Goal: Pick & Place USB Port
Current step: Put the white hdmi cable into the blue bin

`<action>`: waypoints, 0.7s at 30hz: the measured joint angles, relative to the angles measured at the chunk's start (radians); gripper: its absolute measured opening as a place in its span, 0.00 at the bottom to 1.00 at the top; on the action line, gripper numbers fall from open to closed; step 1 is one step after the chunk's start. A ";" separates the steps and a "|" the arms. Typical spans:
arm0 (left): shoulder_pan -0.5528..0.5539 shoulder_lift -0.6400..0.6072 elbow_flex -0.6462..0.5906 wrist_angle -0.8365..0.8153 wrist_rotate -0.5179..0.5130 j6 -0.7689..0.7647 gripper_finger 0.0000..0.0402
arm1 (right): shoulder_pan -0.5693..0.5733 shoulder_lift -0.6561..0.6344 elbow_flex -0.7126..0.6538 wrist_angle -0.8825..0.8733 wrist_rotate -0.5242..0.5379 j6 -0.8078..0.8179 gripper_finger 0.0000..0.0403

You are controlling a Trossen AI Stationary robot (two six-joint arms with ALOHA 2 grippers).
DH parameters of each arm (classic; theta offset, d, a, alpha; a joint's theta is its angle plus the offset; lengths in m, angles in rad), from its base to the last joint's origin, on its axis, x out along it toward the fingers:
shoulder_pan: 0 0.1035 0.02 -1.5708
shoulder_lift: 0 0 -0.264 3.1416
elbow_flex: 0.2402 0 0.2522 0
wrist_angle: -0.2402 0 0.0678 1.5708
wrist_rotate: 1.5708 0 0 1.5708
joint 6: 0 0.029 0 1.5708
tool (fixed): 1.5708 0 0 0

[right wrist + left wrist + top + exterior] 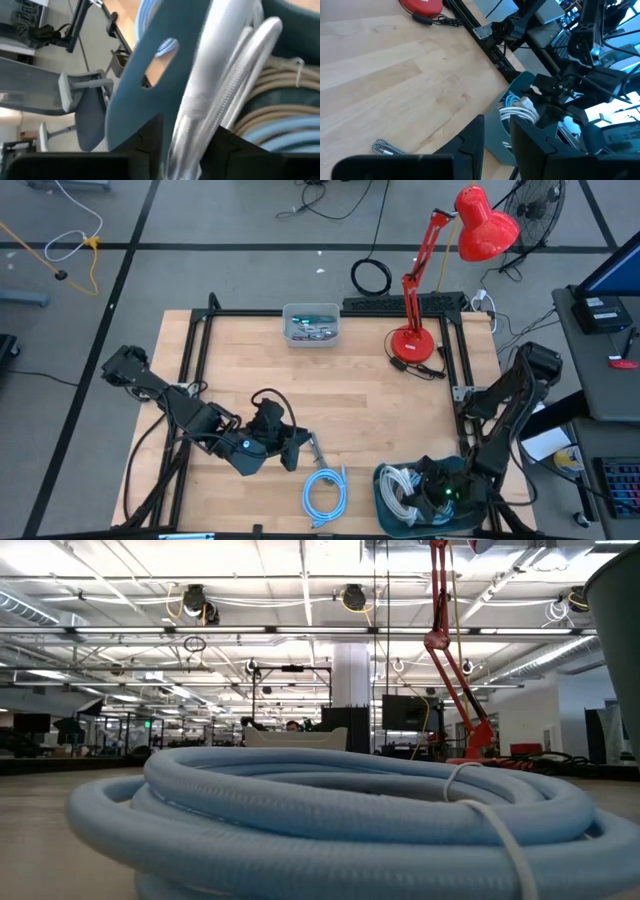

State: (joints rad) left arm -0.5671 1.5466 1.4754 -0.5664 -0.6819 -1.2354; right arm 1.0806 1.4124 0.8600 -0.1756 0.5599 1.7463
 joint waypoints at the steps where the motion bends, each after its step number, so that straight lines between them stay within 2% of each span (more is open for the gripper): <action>1: 0.000 0.000 0.000 0.000 0.000 0.001 0.23 | -0.007 -0.009 0.000 0.000 -0.013 -0.016 0.26; 9: 0.003 0.000 0.000 -0.004 0.001 0.002 0.23 | -0.034 -0.101 0.000 -0.092 -0.066 -0.066 0.41; 21: 0.001 0.000 0.000 -0.005 0.009 0.003 0.23 | -0.032 -0.262 0.001 -0.390 -0.065 -0.021 0.42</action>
State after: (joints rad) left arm -0.5663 1.5467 1.4754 -0.5713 -0.6734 -1.2329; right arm 1.0485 1.1500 0.8608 -0.5659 0.4946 1.7252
